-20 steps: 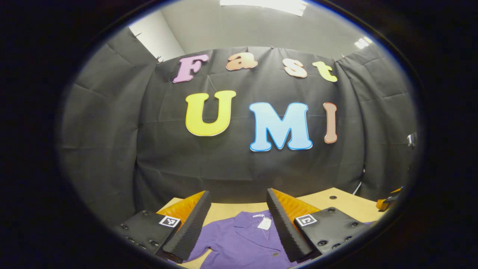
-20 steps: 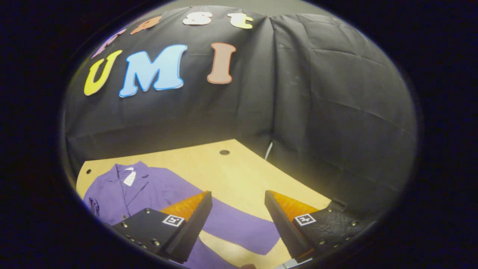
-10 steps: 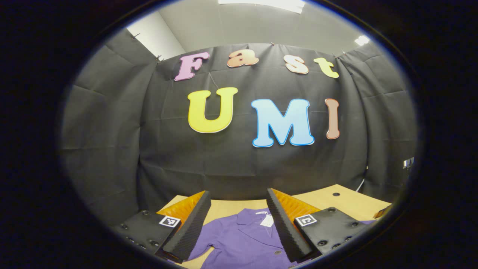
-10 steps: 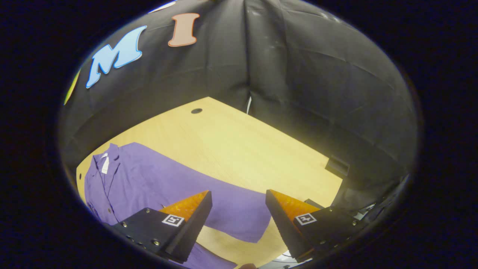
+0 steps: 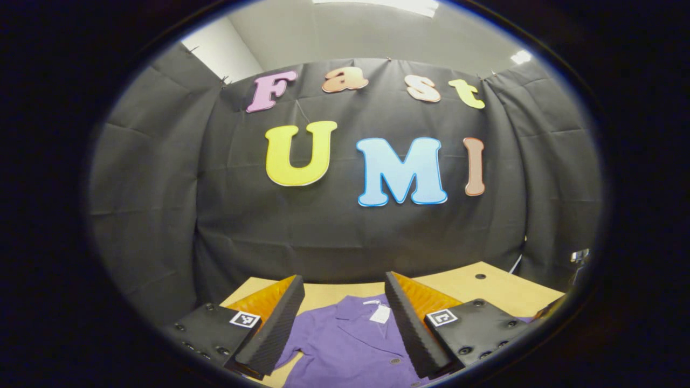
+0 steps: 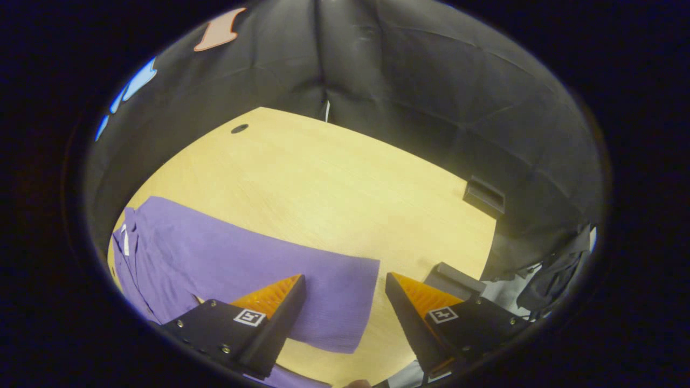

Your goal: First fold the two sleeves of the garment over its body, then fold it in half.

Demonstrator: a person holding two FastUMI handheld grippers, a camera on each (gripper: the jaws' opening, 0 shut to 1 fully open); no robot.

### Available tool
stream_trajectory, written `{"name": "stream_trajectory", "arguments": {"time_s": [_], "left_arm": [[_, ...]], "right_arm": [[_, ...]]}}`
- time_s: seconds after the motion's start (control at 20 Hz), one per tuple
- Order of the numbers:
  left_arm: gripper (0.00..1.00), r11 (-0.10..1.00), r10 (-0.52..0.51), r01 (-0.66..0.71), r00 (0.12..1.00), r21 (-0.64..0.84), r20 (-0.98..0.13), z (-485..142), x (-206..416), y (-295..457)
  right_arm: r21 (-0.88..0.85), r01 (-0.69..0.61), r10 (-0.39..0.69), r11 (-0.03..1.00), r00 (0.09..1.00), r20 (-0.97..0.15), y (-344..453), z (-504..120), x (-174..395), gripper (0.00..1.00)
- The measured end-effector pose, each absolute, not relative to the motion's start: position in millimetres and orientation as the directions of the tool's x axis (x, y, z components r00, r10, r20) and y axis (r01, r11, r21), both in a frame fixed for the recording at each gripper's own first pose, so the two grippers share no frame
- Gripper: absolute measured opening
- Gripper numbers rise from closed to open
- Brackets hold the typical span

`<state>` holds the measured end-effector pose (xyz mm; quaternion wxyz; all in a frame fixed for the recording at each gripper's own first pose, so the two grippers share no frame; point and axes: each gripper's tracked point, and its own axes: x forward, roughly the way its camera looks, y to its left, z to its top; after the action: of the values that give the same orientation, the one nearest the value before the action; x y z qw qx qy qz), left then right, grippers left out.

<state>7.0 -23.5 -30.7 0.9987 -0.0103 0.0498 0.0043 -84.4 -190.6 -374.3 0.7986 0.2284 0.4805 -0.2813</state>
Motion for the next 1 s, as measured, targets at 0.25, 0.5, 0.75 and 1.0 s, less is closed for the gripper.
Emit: {"name": "stream_trajectory", "arguments": {"time_s": [0.25, 0.5, 0.75, 1.0], "left_arm": [[0.94, 1.0, -0.004, 0.003, 0.995, -0.014, -0.102, -30.9, 5.3, -32.7], [0.94, 1.0, 0.001, -0.004, 0.995, -0.026, -0.104, -34.8, 4.8, -34.0], [0.94, 0.999, -0.01, 0.006, 0.995, -0.043, -0.102, -39.4, 6.7, -38.1], [0.94, 0.999, -0.012, 0.007, 0.996, -0.051, -0.089, -35.7, 4.7, -36.3]], "right_arm": [[0.089, 0.656, -0.208, 0.75, 0.361, -0.909, -182.4, -385.7, -89.0, 0.95], [0.095, 0.638, -0.203, 0.764, 0.377, -0.904, -178.9, -388.9, -90.7, 0.95], [0.11, 0.577, -0.183, 0.81, 0.426, -0.886, -171.1, -388.1, -80.7, 0.7], [0.151, 0.581, -0.154, 0.799, 0.441, -0.884, -163.7, -386.7, -72.8, 0.17]]}}
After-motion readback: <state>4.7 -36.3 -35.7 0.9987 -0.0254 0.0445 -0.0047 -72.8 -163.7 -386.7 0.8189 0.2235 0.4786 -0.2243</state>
